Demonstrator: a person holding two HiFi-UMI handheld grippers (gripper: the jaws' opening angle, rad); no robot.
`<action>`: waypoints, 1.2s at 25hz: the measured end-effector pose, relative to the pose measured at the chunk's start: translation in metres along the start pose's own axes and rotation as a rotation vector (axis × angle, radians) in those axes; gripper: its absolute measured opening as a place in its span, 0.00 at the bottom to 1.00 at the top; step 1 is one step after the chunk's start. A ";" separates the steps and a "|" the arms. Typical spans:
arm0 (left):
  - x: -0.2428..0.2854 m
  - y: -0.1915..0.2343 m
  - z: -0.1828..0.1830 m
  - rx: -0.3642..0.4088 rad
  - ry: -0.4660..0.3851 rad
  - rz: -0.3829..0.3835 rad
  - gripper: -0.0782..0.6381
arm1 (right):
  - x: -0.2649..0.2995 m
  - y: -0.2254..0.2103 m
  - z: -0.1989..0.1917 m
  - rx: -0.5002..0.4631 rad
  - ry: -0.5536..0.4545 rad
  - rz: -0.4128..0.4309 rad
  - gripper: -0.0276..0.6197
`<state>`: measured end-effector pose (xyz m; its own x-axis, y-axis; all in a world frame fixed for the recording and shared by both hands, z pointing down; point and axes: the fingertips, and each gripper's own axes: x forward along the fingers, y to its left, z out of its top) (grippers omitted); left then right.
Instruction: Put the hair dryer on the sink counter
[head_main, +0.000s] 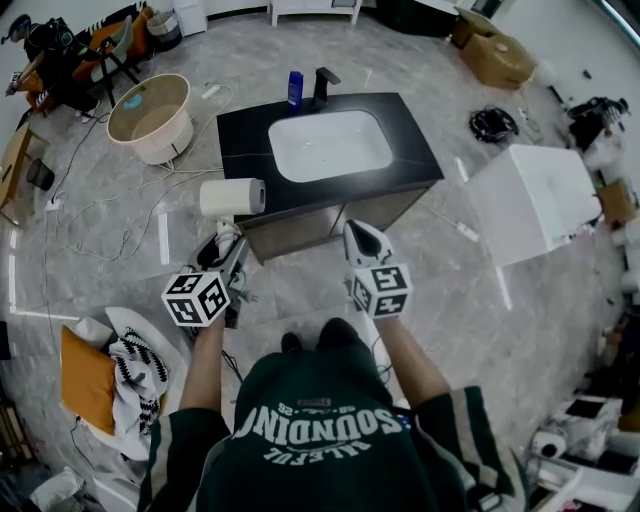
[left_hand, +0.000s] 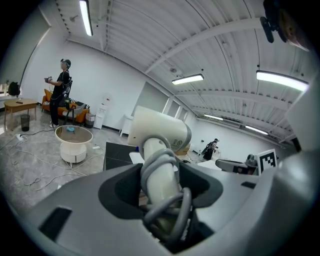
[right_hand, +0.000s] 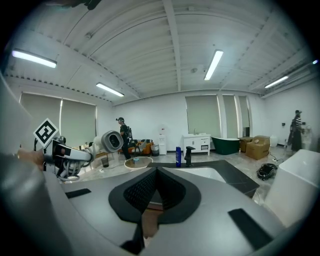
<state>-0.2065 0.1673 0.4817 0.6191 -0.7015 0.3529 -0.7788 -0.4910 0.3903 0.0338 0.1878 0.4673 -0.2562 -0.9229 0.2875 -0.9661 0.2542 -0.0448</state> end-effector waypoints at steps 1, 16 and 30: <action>0.003 0.002 0.001 0.000 0.002 -0.003 0.42 | 0.003 -0.001 0.000 0.001 0.000 -0.002 0.04; 0.083 0.040 0.026 -0.028 0.020 0.046 0.42 | 0.105 -0.052 0.009 0.028 0.018 0.041 0.04; 0.218 0.064 0.095 -0.115 -0.011 0.233 0.42 | 0.266 -0.140 0.069 -0.033 0.056 0.261 0.04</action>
<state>-0.1312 -0.0667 0.5028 0.4226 -0.7945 0.4361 -0.8835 -0.2538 0.3938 0.0983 -0.1131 0.4836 -0.4932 -0.8077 0.3230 -0.8659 0.4915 -0.0932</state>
